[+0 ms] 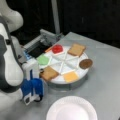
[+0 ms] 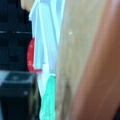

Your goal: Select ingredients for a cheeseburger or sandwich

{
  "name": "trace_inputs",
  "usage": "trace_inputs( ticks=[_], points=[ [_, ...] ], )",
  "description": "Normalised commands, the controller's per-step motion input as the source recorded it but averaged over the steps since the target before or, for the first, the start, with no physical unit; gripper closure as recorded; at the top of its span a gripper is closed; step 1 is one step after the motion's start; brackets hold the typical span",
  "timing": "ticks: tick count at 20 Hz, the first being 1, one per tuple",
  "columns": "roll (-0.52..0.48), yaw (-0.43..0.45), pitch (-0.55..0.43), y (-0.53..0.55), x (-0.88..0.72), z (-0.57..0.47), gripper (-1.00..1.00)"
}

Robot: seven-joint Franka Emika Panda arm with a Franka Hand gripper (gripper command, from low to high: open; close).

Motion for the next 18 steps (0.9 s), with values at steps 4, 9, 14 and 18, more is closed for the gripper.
trace_inputs(
  ticks=[4,9,14,18],
  points=[
    [0.176,0.031,-0.011,-0.12,0.24,-0.09,1.00],
    [0.168,0.047,0.009,-0.16,0.25,-0.03,1.00],
    [0.168,0.089,0.053,-0.27,0.25,0.07,1.00],
    [0.155,0.149,0.112,-0.31,0.25,0.15,1.00]
  ],
)
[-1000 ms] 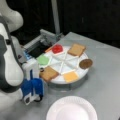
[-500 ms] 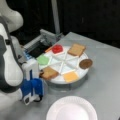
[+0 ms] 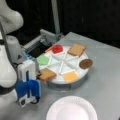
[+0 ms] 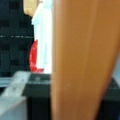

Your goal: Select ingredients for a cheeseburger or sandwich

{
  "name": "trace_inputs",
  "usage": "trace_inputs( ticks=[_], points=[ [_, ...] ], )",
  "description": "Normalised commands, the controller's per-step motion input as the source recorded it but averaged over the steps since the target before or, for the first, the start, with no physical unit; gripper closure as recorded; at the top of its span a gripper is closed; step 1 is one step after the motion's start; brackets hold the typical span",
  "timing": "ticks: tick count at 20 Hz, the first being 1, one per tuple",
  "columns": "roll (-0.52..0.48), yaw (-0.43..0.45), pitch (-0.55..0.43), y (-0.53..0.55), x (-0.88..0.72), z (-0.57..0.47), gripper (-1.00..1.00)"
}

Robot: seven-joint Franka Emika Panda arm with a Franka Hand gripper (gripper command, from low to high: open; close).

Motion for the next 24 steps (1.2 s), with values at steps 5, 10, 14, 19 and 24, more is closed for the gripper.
trace_inputs(
  ticks=[5,10,14,19,24],
  points=[
    [0.092,0.205,0.155,-0.31,0.27,0.16,1.00],
    [0.010,0.233,0.169,-0.31,0.34,0.13,1.00],
    [-0.084,0.259,0.203,-0.36,0.43,0.18,1.00],
    [-0.143,0.299,0.203,-0.32,0.40,0.17,1.00],
    [-0.245,0.339,0.090,-0.19,0.35,0.04,1.00]
  ],
)
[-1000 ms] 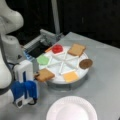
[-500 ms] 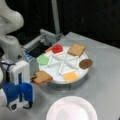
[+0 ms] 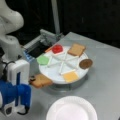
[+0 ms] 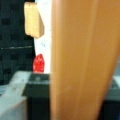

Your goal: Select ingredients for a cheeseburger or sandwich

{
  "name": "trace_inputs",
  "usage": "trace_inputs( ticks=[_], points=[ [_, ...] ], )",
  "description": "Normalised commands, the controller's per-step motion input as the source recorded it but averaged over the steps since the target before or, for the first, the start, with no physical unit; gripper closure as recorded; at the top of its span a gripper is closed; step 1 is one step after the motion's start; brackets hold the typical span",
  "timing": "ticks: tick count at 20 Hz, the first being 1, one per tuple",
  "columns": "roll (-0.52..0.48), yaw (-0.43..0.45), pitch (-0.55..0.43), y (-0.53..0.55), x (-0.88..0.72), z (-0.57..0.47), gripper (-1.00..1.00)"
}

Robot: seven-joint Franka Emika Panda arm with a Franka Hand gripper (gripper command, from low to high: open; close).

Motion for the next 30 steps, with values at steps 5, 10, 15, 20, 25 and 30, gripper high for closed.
trace_inputs(
  ticks=[5,10,15,20,25,30],
  points=[
    [-0.281,0.356,0.093,-0.15,0.37,-0.01,1.00],
    [-0.245,0.282,0.118,-0.15,0.43,0.00,1.00],
    [-0.164,0.167,0.131,-0.16,0.46,-0.07,1.00],
    [-0.166,0.096,0.174,-0.08,0.47,-0.09,1.00],
    [-0.218,0.059,0.179,0.01,0.46,-0.09,1.00],
    [-0.188,0.122,0.175,-0.02,0.35,-0.07,1.00]
  ],
)
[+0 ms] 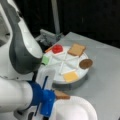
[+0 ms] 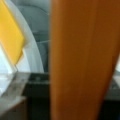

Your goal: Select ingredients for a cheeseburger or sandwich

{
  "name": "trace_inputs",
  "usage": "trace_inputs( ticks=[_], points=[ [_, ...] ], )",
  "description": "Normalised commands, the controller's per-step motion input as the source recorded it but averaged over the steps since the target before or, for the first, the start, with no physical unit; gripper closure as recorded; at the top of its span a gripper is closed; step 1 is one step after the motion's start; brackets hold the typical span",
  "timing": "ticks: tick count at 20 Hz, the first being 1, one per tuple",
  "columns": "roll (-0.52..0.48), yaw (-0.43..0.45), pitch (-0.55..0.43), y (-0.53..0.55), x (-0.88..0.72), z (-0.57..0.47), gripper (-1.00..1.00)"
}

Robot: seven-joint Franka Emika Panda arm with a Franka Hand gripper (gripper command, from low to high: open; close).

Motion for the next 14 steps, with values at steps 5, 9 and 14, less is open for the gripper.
trace_inputs(
  ticks=[5,9,14],
  points=[
    [-0.127,0.209,0.134,-0.11,0.34,-0.08,1.00],
    [-0.080,0.265,0.108,-0.18,0.45,-0.13,1.00],
    [-0.036,0.328,0.096,-0.21,0.50,-0.10,1.00]
  ],
)
